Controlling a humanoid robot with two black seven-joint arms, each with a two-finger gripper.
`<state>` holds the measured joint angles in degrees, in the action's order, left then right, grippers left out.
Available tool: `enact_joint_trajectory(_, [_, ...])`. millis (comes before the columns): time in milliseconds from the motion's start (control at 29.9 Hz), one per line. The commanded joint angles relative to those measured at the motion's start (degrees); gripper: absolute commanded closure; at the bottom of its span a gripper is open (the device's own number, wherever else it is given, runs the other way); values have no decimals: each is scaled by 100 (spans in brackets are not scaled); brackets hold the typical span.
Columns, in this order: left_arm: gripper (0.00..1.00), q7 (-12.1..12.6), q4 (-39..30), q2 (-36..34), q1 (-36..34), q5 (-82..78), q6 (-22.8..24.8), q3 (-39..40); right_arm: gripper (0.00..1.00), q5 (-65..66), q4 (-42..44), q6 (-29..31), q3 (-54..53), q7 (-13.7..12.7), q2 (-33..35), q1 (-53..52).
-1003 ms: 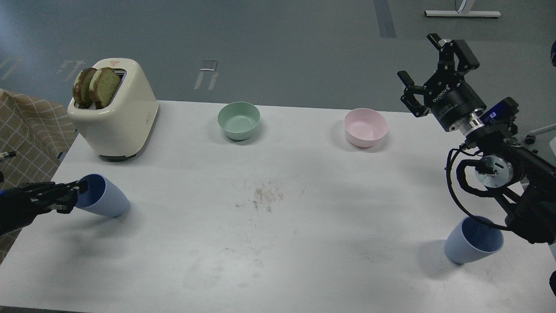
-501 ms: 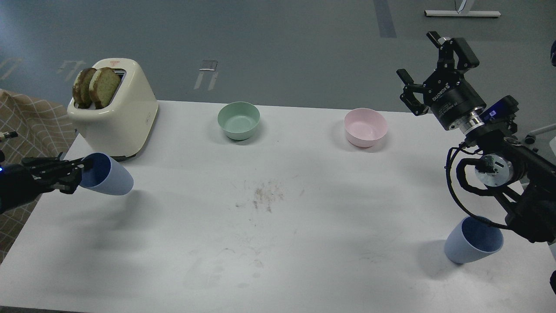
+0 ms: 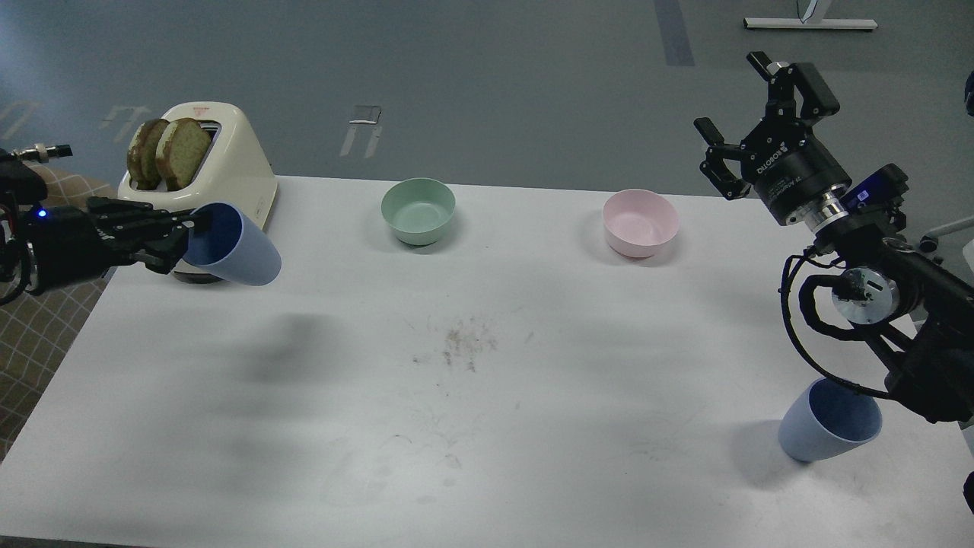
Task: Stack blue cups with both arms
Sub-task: 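Carry the blue cup with the left gripper to the table center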
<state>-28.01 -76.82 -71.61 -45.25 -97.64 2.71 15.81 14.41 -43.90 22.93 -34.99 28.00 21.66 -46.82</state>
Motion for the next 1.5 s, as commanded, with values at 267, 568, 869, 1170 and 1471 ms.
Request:
enact_joint_trajectory(267, [100, 1, -237, 673, -1204, -89, 1064, 1, 0, -9, -14, 1, 0, 0, 40, -29])
enact_joint_trajectory(568, [100, 1, -245, 1438, -1855, -440, 1653, 1, 0, -9, -40, 1, -8, 0, 110, -29])
enact_joint_trajectory(869, [100, 1, -702, 2001, -2172, -853, 2321, 1, 0, -9, -119, 1, -8, 0, 190, -29])
enact_joint_trajectory(1170, [100, 1, -790, 2924, -2269, -1407, 2529, -8, 0, -9, -172, 1, -8, 0, 242, -29])
enact_joint_trajectory(1471, [100, 1, -711, 3767, -2278, -1855, 2529, -43, 0, 0, -172, 1, -8, 0, 242, -142])
